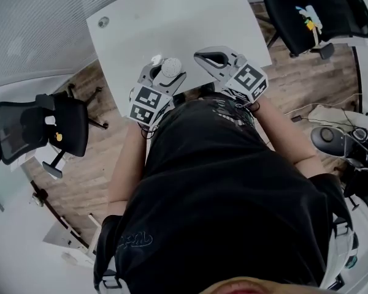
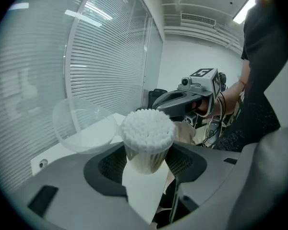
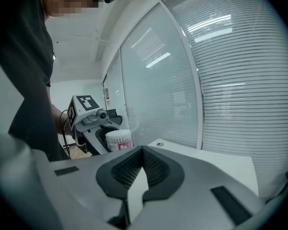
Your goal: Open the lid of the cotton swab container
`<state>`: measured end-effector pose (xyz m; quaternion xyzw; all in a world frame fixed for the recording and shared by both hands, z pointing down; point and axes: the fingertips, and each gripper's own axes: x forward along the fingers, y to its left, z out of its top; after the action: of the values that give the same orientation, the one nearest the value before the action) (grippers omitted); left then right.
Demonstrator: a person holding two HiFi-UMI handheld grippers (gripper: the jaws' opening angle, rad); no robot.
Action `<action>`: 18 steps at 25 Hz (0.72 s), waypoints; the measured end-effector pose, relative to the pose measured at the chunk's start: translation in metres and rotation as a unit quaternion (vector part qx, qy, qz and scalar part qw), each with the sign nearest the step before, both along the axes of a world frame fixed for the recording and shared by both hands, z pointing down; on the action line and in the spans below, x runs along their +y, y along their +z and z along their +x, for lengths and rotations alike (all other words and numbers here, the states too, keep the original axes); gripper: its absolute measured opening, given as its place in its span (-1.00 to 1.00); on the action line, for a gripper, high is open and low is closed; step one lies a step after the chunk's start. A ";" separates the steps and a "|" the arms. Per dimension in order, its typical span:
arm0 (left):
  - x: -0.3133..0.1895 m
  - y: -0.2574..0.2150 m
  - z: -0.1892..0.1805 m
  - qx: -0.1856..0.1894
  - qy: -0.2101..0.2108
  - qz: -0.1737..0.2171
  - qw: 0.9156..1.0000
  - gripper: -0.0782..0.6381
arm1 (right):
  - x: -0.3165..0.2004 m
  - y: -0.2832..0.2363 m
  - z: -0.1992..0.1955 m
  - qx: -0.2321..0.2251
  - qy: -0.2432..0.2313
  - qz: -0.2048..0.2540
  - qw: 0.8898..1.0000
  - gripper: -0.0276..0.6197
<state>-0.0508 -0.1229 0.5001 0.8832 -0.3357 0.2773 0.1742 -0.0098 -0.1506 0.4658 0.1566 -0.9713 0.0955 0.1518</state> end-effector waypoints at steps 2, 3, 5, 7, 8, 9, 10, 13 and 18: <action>-0.007 0.001 0.004 -0.001 -0.020 -0.001 1.000 -0.07 | -0.007 0.002 0.008 0.002 -0.007 -0.002 1.000 -0.84; -0.010 0.002 0.006 -0.002 -0.028 -0.002 1.000 -0.07 | -0.011 0.003 0.012 0.003 -0.011 -0.002 1.000 -0.84; -0.015 0.004 0.009 -0.001 -0.041 -0.005 0.999 -0.07 | -0.019 0.005 0.019 0.005 -0.016 -0.002 1.000 -0.84; -0.019 0.006 0.012 -0.001 -0.054 -0.007 0.999 -0.07 | -0.026 0.007 0.024 0.007 -0.021 -0.002 1.000 -0.84; -0.021 0.007 0.012 -0.003 -0.060 -0.008 0.998 -0.07 | -0.029 0.008 0.026 0.007 -0.024 -0.002 1.000 -0.84; -0.023 0.009 0.013 -0.004 -0.067 -0.008 0.998 -0.07 | -0.030 0.009 0.028 0.007 -0.027 -0.002 1.000 -0.85; -0.026 0.010 0.015 -0.005 -0.073 -0.008 0.997 -0.07 | -0.032 0.010 0.031 0.006 -0.030 -0.003 1.000 -0.84; -0.031 0.010 0.019 -0.003 -0.087 -0.006 0.996 -0.07 | -0.038 0.015 0.040 0.005 -0.036 -0.005 0.999 -0.84; -0.037 0.011 0.018 0.000 -0.108 -0.009 0.994 -0.06 | -0.043 0.014 0.051 0.003 -0.041 -0.003 0.999 -0.84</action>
<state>-0.0323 -0.1595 0.5113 0.8401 -0.4271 0.2597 0.2108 0.0411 -0.1941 0.4803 0.1161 -0.9762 0.0919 0.1586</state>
